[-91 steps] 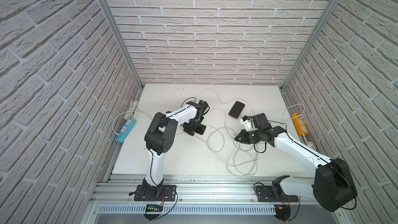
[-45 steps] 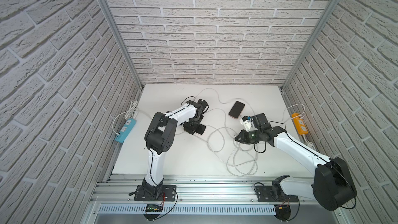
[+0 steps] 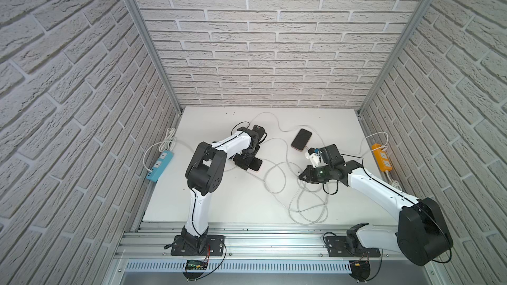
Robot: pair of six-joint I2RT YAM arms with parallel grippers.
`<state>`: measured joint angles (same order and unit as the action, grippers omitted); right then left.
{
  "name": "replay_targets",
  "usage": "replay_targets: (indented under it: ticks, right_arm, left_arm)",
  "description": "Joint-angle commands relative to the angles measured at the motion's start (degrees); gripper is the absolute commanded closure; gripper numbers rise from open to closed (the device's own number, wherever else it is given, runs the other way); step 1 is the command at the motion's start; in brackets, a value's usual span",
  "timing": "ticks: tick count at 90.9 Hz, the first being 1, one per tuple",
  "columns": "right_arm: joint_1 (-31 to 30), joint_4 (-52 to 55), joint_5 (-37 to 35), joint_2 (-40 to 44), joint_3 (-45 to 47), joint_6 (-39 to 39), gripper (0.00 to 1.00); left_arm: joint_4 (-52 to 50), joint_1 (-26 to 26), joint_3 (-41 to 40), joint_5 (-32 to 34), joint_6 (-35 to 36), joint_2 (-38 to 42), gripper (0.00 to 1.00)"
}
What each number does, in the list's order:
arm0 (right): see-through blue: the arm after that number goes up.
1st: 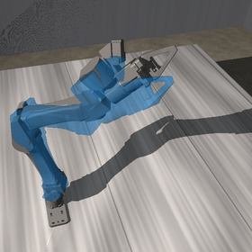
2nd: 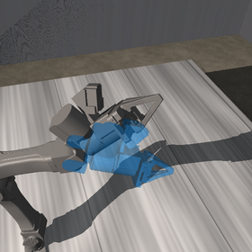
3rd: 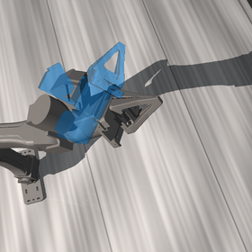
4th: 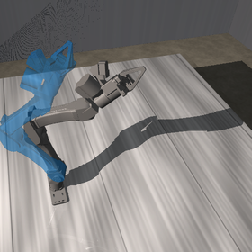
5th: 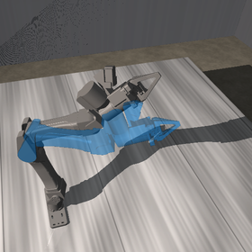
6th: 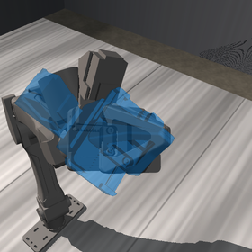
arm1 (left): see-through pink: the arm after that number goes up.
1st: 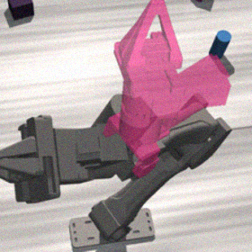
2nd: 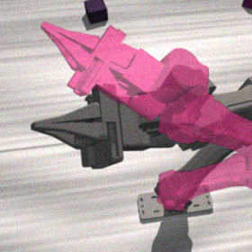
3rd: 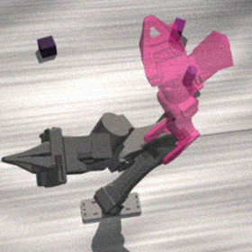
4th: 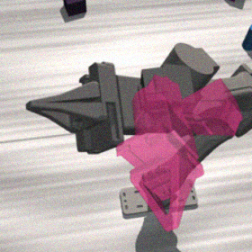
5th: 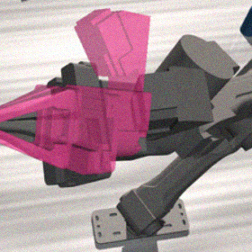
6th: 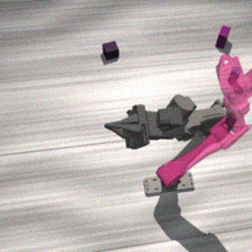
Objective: Plug the charging cable into the phone
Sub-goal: Pick up the phone at the center of the board.
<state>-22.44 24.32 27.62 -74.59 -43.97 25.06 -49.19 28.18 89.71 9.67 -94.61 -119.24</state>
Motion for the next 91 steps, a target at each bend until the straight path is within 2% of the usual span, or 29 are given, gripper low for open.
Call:
replay_targets:
  ticks: [1,13,26,38,51,55,67,81,91]
  right_arm:
    - [0.2,-0.49,0.86,-0.25,0.47,-0.61,0.97]
    - [0.2,-0.67,0.95,-0.55,0.56,-0.57,0.97]
    - [0.2,-0.84,1.19,-0.82,0.51,-0.48,0.97]
    - [0.2,-0.74,1.13,-0.65,0.59,-0.47,0.97]
    - [0.2,-0.72,1.13,-0.6,0.78,-0.49,0.97]
    - [0.19,-0.76,1.12,-0.56,0.8,-0.39,0.97]
    - [0.12,-1.29,2.16,-0.2,0.84,-0.3,0.97]
    - [-0.97,-3.46,4.61,1.49,1.15,0.16,0.97]
    - [-3.0,-6.0,7.07,3.55,1.32,0.16,0.97]
  left_arm:
    - [-0.9,-0.09,2.28,-0.38,-0.13,-2.6,0.02]
    - [-1.24,-0.09,1.66,-0.14,-0.33,-3.18,0.03]
    - [-0.91,-0.11,0.11,0.37,-0.3,-3.41,0.14]
    - [-1.26,-0.06,0.02,0.74,-0.11,-3.54,0.35]
    - [-1.66,-0.08,0.16,1.81,0.8,-1.65,0.46]
    - [-2.01,-0.08,0.72,2.25,1.73,-0.69,0.56]
    - [-4.53,0.15,3.08,5.49,5.81,3.85,0.76]
    - [-6.62,0.04,3.84,9.2,10.53,10.89,0.93]
    - [-5.85,-0.5,3.0,8.53,15.1,15.43,1.0]
